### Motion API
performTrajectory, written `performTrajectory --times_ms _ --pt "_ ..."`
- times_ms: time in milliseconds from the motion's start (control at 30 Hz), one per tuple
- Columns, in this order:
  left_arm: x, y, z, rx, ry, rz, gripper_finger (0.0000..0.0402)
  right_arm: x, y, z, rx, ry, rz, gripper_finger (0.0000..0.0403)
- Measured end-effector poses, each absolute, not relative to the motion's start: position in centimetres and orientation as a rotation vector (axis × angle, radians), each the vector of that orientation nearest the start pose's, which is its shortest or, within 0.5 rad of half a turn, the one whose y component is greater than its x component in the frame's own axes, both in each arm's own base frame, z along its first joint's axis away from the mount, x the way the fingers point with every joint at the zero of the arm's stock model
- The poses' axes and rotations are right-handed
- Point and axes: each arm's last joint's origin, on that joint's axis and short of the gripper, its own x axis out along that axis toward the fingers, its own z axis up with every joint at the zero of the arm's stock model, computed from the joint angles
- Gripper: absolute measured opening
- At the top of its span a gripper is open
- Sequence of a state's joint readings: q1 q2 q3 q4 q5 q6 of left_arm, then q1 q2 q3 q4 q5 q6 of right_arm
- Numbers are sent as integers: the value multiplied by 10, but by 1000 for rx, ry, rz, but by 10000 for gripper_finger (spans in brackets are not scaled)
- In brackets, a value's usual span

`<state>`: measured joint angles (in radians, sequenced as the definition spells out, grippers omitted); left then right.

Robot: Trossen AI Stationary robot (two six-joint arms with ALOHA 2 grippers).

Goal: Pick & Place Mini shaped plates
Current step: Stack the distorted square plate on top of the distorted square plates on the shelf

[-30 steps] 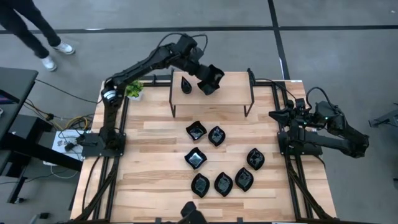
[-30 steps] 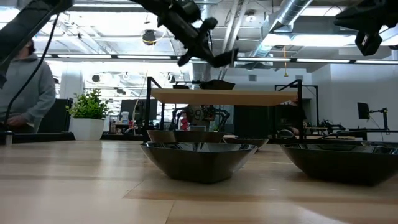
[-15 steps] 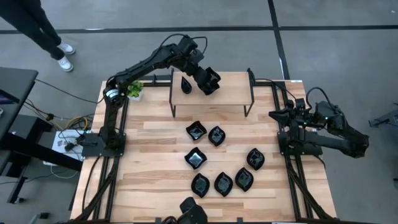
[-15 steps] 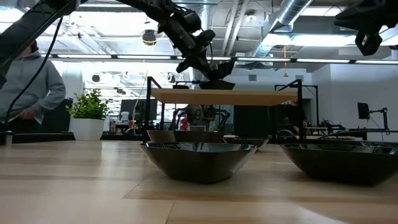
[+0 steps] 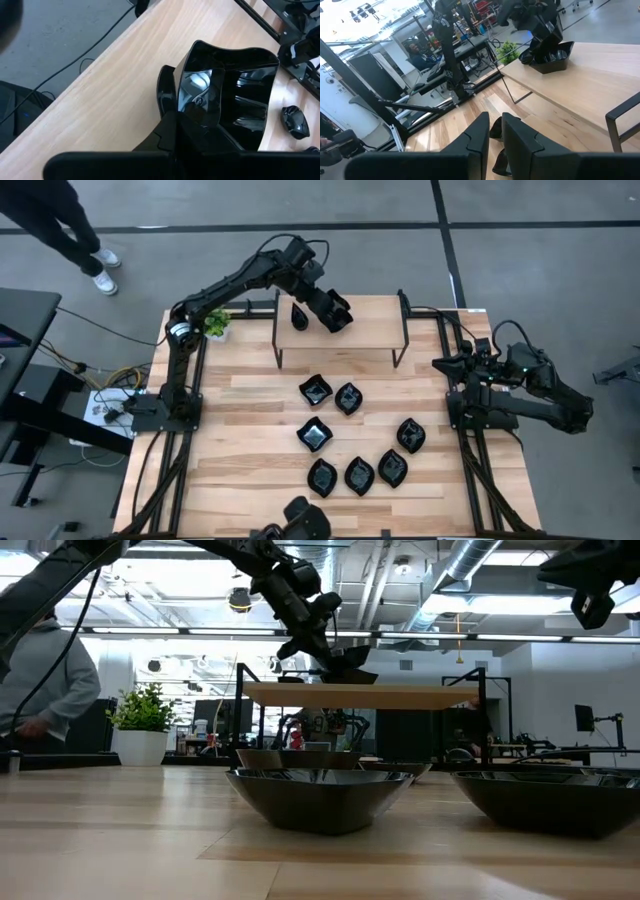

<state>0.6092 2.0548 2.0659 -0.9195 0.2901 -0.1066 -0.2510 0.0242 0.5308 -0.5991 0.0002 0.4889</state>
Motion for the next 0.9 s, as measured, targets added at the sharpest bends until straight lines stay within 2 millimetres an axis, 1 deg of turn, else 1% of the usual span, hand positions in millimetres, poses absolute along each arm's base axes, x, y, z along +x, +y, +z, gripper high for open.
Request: performTrajectory --times_ms 133,267,567,700,900 --pt "374 246 322 -496 814 334 3 36 -9 272 497 28 -269 48" --pt "377 248 315 -503 826 334 3 36 -9 272 498 29 -268 48" --pt "377 248 314 -505 828 337 3 36 -9 272 499 29 -265 48" --pt "377 246 305 -515 862 339 4 36 -9 272 499 29 -265 48" --pt "378 245 301 -516 868 338 8 36 -9 272 499 29 -265 48"
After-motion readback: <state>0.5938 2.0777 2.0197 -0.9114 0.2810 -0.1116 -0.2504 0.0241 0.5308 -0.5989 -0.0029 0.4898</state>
